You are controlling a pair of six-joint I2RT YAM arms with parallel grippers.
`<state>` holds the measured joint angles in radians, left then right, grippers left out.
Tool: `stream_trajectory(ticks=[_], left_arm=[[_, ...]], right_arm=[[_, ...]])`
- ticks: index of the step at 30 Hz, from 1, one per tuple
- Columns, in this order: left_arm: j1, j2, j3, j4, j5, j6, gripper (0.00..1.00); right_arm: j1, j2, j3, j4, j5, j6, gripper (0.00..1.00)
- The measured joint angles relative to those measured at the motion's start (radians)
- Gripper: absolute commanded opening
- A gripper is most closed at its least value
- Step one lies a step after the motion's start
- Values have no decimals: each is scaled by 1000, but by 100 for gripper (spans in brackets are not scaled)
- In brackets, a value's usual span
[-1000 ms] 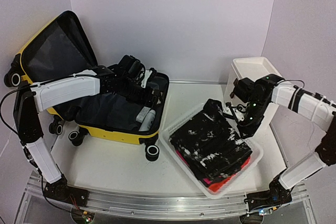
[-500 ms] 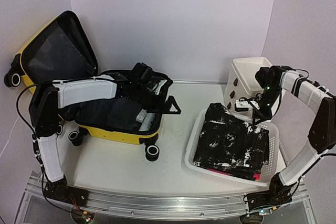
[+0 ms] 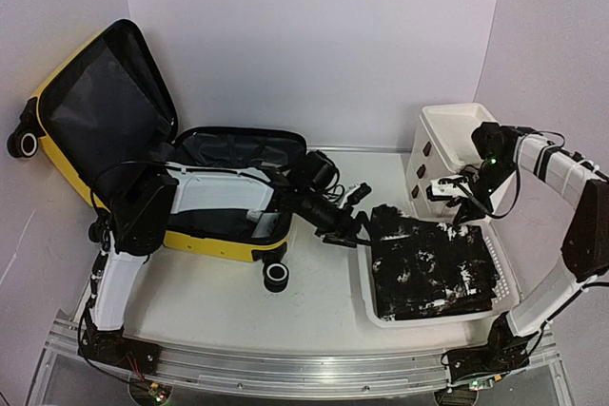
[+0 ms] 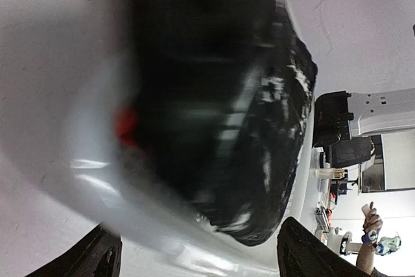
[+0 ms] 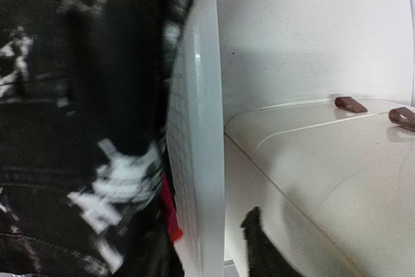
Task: Open, take out, and arrange the luggage
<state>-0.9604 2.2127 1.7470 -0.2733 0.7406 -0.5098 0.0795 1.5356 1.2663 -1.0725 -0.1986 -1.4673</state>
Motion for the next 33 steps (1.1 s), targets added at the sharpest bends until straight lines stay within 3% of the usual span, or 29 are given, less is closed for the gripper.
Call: stream_trajectory(ticks=[6, 12, 15, 18, 22, 26, 33], left_arm=[[-47, 90, 79, 11, 35, -30, 80], [-75, 178, 190, 6, 40, -65, 79], [-102, 245, 295, 2, 32, -77, 85], [-142, 293, 376, 4, 14, -87, 91], [-182, 278, 349, 13, -39, -68, 98], [-188, 177, 195, -14, -95, -16, 98], [-71, -148, -41, -177, -269, 117, 98]], right_arm=[[-2, -211, -122, 110, -135, 181, 98], [0, -529, -185, 262, -254, 550, 98], [0, -587, -180, 329, -250, 776, 98], [2, -549, -120, 351, -140, 1087, 98], [0, -399, 24, 325, -6, 1375, 98], [0, -248, 148, 251, 67, 1508, 98], [49, -1, 340, 159, 166, 1567, 95]])
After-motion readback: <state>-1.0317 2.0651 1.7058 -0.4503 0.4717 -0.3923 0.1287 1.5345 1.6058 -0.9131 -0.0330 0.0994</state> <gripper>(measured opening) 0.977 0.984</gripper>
